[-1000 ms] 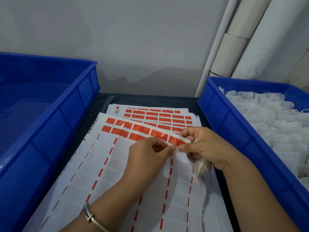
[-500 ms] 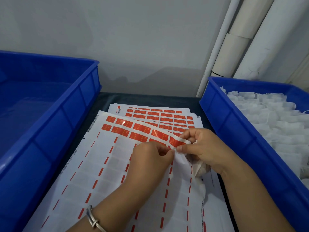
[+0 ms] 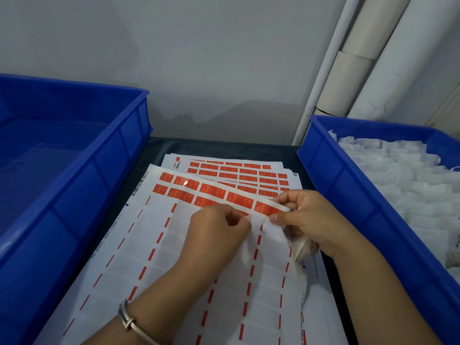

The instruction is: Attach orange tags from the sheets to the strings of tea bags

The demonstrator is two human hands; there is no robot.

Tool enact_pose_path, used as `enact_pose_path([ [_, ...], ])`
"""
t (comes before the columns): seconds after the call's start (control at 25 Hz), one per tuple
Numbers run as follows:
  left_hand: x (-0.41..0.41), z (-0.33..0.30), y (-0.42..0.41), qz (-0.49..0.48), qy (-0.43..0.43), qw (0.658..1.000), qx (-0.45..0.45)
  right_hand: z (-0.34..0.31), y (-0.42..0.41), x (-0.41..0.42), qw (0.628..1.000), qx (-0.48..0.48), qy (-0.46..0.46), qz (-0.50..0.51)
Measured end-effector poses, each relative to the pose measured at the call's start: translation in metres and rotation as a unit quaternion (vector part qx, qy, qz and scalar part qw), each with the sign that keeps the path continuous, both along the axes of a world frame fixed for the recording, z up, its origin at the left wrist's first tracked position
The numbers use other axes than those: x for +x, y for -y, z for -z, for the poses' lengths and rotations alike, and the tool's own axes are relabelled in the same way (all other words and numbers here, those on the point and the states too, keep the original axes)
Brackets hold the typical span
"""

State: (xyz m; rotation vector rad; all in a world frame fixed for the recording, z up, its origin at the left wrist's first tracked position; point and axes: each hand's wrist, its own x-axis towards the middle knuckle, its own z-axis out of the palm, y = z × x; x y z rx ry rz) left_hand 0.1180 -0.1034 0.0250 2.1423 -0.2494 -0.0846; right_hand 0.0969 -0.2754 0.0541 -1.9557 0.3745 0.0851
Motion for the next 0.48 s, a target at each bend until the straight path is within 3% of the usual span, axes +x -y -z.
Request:
enact_pose_path([
  [0.2, 0.012, -0.003, -0.019, -0.01, -0.006, 0.999, 0.049, 0.004, 0.003, 0.001, 1.0, -0.02, -0.013, 0.012],
  [0.32, 0.017, -0.003, -0.028, -0.027, -0.035, 0.997, 0.055, 0.005, 0.002, 0.0, 0.996, -0.078, 0.005, 0.03],
  [0.4, 0.018, -0.003, -0.031, -0.049, -0.058, 0.997, 0.03, 0.003, 0.004, -0.001, 0.993, -0.103, 0.021, 0.058],
  [0.48, 0.018, 0.0, -0.033, -0.083, -0.096, 0.991, -0.036, -0.001, 0.006, -0.004, 0.993, -0.061, 0.029, 0.101],
])
